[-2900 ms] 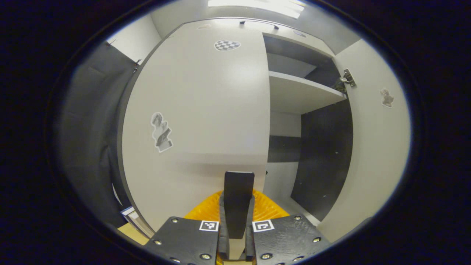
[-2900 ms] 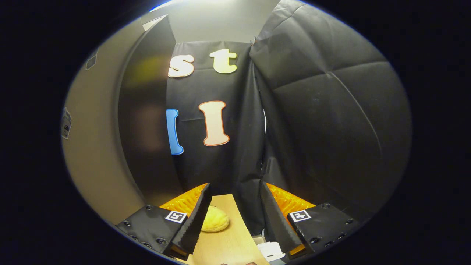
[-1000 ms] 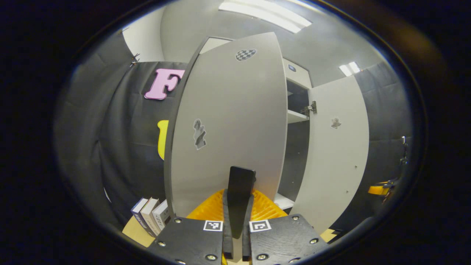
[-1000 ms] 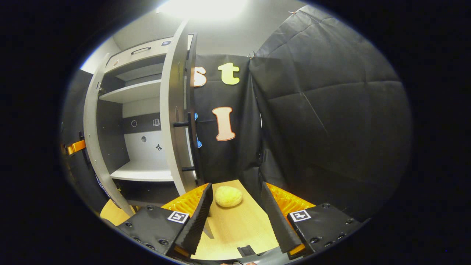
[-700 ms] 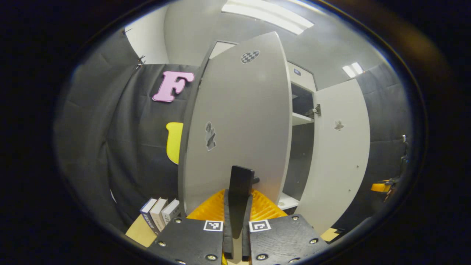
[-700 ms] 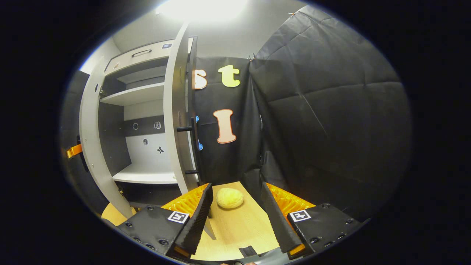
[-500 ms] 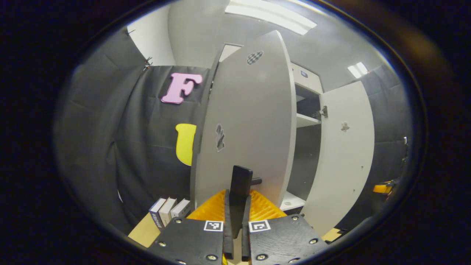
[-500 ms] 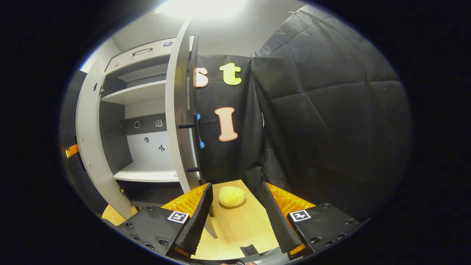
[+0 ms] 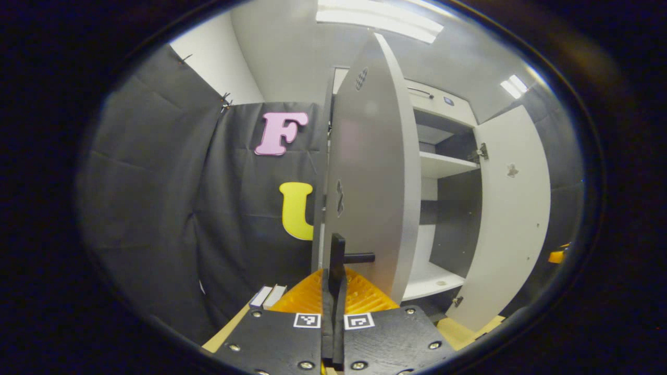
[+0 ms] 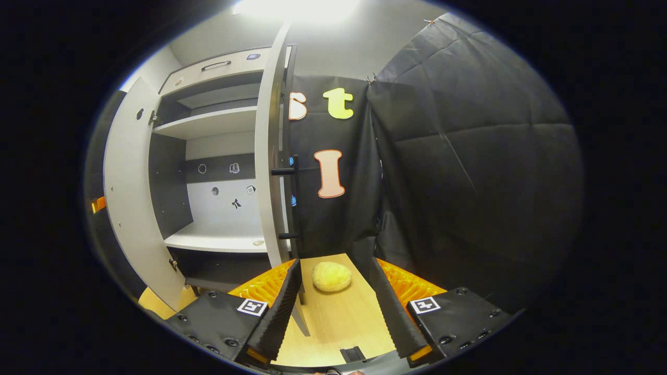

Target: Open the right door of the double-door shoe cabinet with the right hand, and open the left door with the left hand.

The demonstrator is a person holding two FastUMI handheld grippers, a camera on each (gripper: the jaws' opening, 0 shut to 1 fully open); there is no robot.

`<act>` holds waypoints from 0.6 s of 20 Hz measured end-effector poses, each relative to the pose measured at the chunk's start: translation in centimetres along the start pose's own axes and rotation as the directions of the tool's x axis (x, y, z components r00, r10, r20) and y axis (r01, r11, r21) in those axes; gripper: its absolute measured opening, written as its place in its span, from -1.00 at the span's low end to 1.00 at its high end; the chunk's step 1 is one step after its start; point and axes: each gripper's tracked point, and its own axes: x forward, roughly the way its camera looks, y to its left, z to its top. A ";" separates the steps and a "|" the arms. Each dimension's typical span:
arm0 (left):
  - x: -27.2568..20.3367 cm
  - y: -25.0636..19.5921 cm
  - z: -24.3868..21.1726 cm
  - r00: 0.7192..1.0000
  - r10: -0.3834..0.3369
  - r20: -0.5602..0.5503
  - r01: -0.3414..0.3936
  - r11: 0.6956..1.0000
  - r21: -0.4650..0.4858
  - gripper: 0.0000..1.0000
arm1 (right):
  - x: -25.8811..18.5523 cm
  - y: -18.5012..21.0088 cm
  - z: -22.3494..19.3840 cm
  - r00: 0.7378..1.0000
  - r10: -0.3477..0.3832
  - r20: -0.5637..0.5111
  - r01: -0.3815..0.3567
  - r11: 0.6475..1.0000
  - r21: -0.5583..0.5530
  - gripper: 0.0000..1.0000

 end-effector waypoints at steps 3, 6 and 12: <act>-0.2 0.6 0.2 0.999 0.045 -0.004 -0.045 0.998 -0.031 -0.98 | 0.1 -0.2 0.0 1.000 -0.003 0.000 0.003 1.000 0.012 0.69; -0.3 -2.1 0.5 1.000 -0.025 -0.005 0.024 0.990 -0.140 -0.99 | 0.3 0.2 0.4 1.000 0.005 0.002 -0.005 0.999 0.040 0.68; -0.3 -1.2 0.3 1.000 -0.012 0.001 0.012 0.993 -0.117 -0.99 | -0.1 0.5 0.2 1.000 0.003 0.003 -0.004 1.000 0.020 0.68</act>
